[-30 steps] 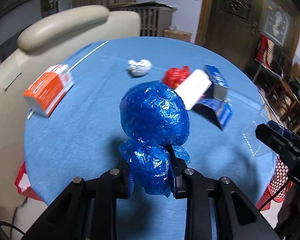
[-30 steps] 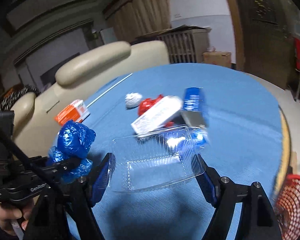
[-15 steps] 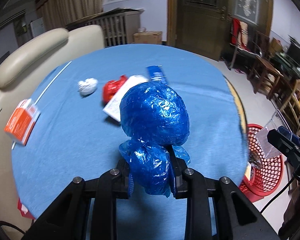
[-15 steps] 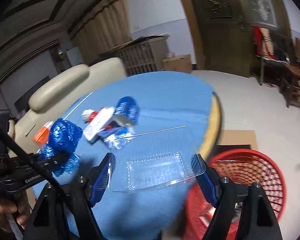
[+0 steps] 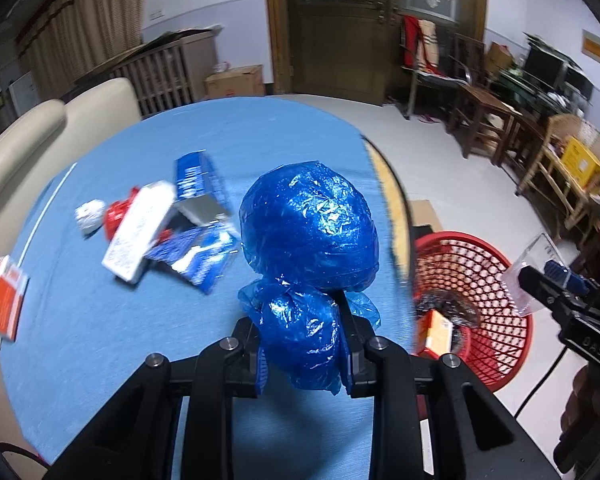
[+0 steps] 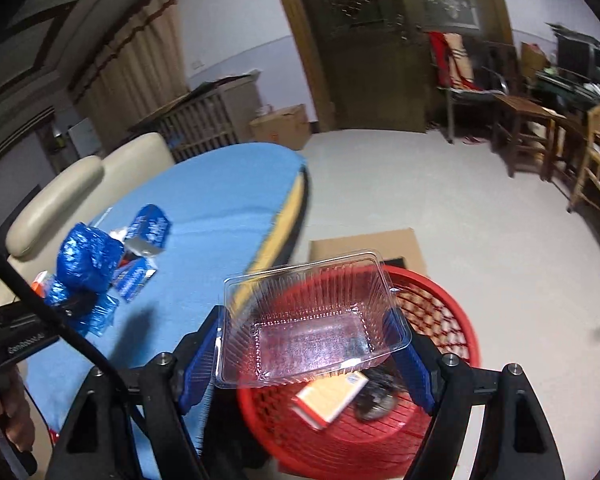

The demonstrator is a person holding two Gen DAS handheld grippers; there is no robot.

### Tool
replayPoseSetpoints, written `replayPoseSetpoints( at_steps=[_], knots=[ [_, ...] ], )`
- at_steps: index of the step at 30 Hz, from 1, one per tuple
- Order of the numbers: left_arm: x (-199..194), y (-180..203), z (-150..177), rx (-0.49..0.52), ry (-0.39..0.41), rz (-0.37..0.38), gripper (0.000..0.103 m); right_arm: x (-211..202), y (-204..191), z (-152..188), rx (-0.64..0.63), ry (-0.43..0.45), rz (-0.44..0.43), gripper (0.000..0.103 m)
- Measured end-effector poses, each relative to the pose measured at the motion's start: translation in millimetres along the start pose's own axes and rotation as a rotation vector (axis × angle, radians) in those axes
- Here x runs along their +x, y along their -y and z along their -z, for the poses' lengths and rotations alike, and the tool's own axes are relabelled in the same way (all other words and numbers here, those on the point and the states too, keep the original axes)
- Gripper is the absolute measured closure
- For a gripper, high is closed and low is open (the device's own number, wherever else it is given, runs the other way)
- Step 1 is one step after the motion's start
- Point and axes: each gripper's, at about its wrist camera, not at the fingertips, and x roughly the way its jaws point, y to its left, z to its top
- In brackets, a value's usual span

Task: Collect trash
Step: 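Carry both items to red basket and open right tool to drop tray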

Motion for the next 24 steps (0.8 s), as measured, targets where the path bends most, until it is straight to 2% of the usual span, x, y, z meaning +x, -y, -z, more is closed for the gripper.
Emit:
replayPoseSetpoints(
  at_steps=[6, 17, 18, 20, 24],
  knots=[
    [9, 33, -8, 0.059, -0.001, 0.037, 0.074, 6, 32, 8, 0.049, -0.031, 0.047, 0.022],
    [25, 75, -13, 0.138, -0.019, 0.084, 0.074, 26, 59, 25, 0.103, -0.120, 0.055, 0.016],
    [27, 78, -14, 0.141, -0.024, 0.088, 0.074, 27, 61, 26, 0.107, -0.121, 0.058, 0.014],
    [31, 82, -14, 0.143, -0.032, 0.103, 0.073, 25, 66, 26, 0.121, -0.113, 0.059, 0.001],
    [37, 92, -15, 0.155, -0.043, 0.123, 0.072, 16, 75, 22, 0.142, -0.070, 0.059, 0.000]
  ],
)
